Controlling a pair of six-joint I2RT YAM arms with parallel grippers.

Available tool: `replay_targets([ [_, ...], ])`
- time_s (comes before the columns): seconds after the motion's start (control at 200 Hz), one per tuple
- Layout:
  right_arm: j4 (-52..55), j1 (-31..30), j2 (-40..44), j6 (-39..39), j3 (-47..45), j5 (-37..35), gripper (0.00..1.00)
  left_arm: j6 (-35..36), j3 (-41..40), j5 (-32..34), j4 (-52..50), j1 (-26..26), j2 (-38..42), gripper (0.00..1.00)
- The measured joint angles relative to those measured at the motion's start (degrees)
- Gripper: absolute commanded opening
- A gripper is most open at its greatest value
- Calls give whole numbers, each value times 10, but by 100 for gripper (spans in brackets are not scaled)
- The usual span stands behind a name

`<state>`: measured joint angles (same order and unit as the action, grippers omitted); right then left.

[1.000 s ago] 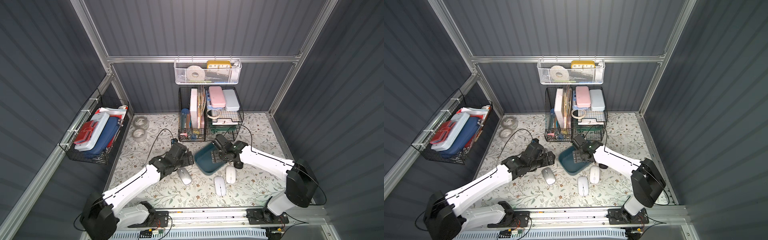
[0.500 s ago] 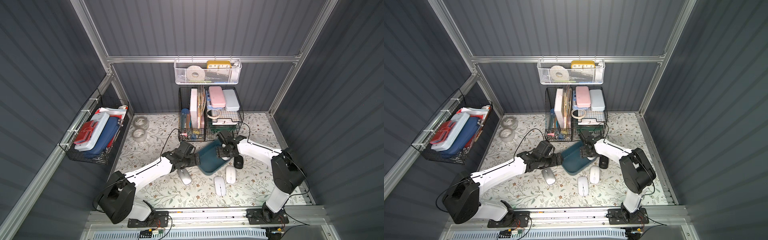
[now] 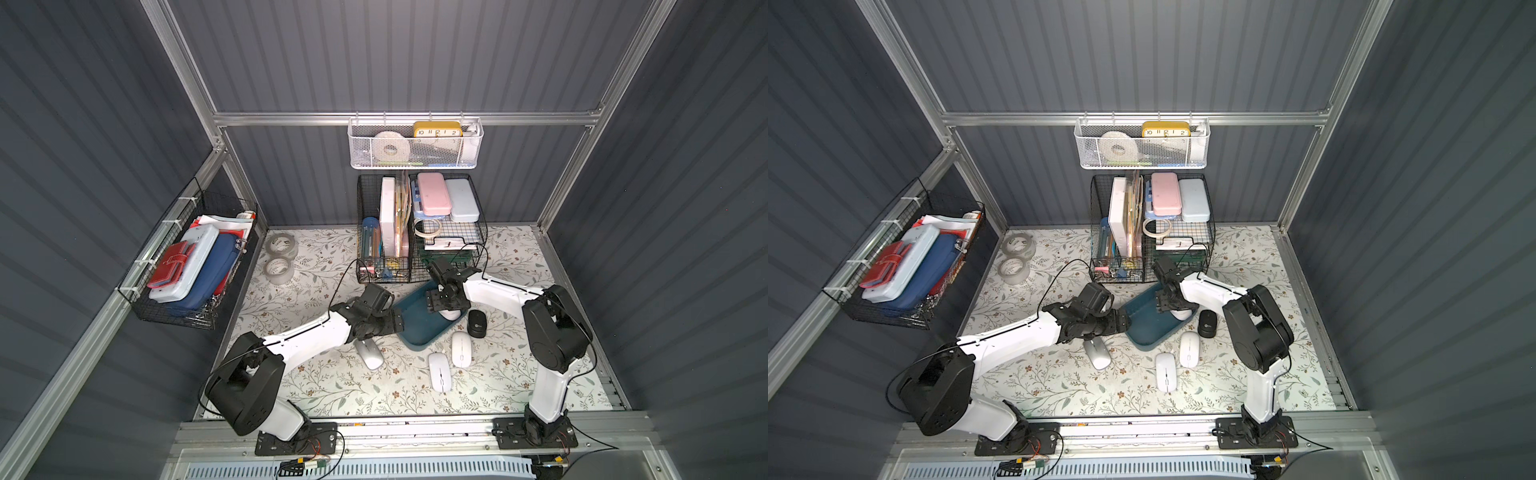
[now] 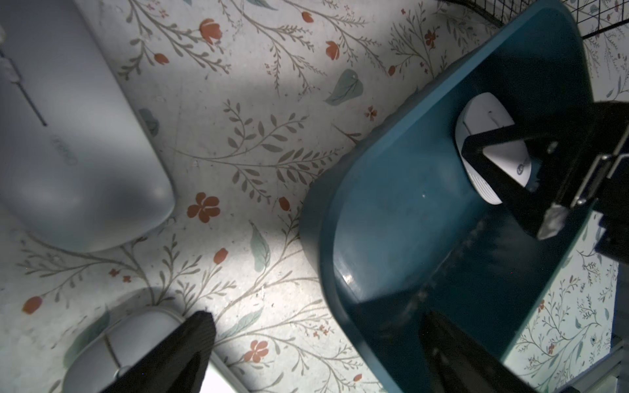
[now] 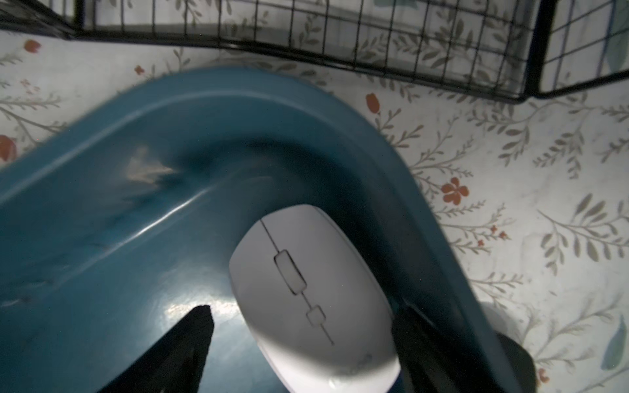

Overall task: Take out the mouse from the storage box
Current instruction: Adjust the mouse in the storage box, then pick up the mouse from the storage box.

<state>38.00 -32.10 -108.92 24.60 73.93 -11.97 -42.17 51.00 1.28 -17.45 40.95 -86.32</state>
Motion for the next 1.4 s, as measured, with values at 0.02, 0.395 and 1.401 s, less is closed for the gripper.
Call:
replay_targets([
  [0.02,0,0,-1,0,2,2,87,0,0,0,0,0,0,99],
  [0.395,-24,-25,-3,11,6,37,84,-2,0,0,9,0,0,99],
  [1.401,15,-60,8,78,13,47,92,-9,-15,2,16,0,12,99],
])
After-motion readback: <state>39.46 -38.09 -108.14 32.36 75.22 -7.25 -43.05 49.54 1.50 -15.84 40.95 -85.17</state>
